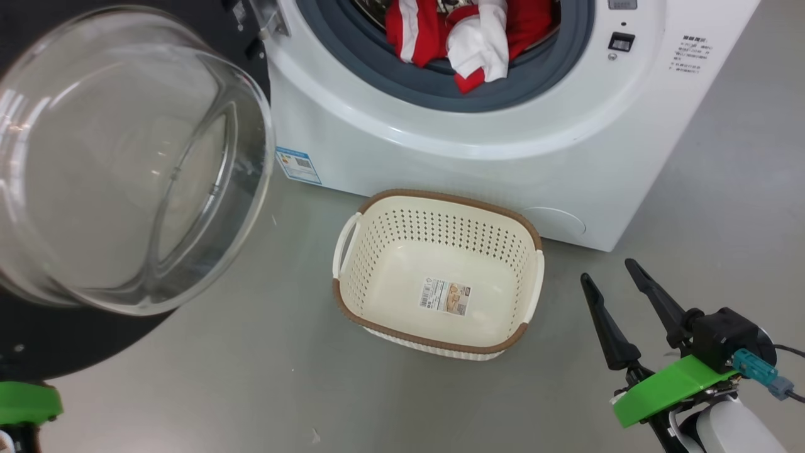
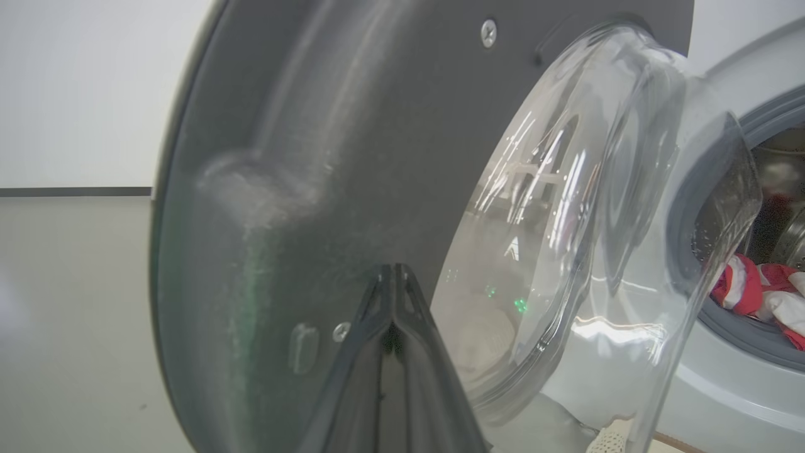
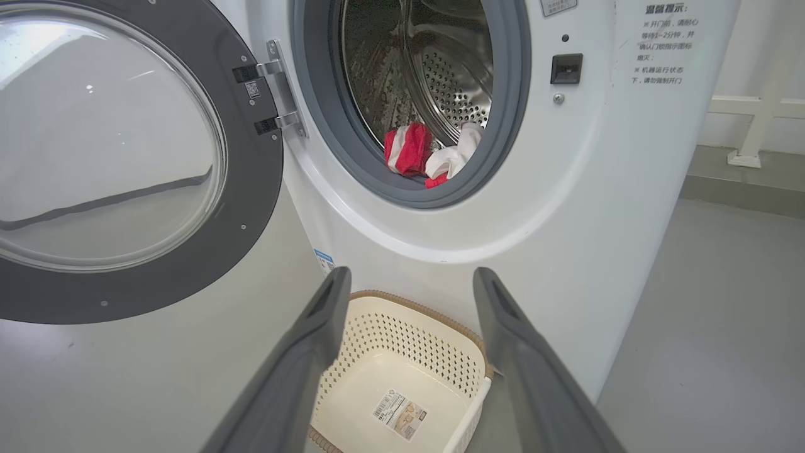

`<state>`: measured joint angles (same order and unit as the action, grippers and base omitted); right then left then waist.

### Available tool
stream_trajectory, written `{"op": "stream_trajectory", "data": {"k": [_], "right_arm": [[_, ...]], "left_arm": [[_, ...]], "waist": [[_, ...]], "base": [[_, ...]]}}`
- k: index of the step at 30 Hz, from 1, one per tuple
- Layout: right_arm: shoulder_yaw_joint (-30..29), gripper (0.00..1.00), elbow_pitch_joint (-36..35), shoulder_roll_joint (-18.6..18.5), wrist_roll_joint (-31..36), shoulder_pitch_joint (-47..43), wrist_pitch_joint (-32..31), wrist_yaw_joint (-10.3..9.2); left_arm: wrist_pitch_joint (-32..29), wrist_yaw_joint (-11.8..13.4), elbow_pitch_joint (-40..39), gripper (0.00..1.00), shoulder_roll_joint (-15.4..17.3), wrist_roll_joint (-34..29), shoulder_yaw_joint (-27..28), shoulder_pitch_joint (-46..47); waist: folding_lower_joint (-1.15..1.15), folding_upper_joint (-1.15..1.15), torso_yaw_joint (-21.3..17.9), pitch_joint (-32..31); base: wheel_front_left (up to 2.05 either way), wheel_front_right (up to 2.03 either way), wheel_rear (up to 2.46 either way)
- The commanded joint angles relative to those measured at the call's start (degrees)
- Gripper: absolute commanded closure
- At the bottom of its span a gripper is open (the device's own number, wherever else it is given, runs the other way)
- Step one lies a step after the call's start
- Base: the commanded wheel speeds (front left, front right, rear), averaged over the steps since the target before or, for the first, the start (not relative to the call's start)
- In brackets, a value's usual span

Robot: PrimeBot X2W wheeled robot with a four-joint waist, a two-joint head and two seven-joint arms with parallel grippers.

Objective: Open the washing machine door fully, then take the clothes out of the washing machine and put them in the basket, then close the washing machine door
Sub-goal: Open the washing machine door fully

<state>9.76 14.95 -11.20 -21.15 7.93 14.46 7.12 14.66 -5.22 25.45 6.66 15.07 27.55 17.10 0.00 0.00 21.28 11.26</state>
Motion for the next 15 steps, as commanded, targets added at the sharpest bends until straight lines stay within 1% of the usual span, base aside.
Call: {"op": "stream_trajectory", "data": {"k": [1,8,15], "right_arm": [[1.1,0.00,-1.5,-0.8,0.4,1.7,0.5,0.36],[1.3,0.00,-1.9,-1.1,0.7,3.0,0.5,0.36],[1.5,0.00,-2.2,-1.5,0.9,4.5,0.5,0.36]], "left_arm": [[0.3,-0.2,-0.4,1.00,3.6,-0.6,3.0,2.3],[0.3,-0.8,2.8,1.00,5.2,-1.8,6.9,5.7],[0.3,-1.2,4.1,1.00,6.4,-3.8,10.0,8.4]], "waist": [[0.00,0.00,-0.7,1.0],[0.00,0.00,-1.6,3.4],[0.00,0.00,-2.3,5.7]], "base": [[0.00,0.00,0.00],[0.00,0.00,0.00],[0.00,0.00,0.00]]}}
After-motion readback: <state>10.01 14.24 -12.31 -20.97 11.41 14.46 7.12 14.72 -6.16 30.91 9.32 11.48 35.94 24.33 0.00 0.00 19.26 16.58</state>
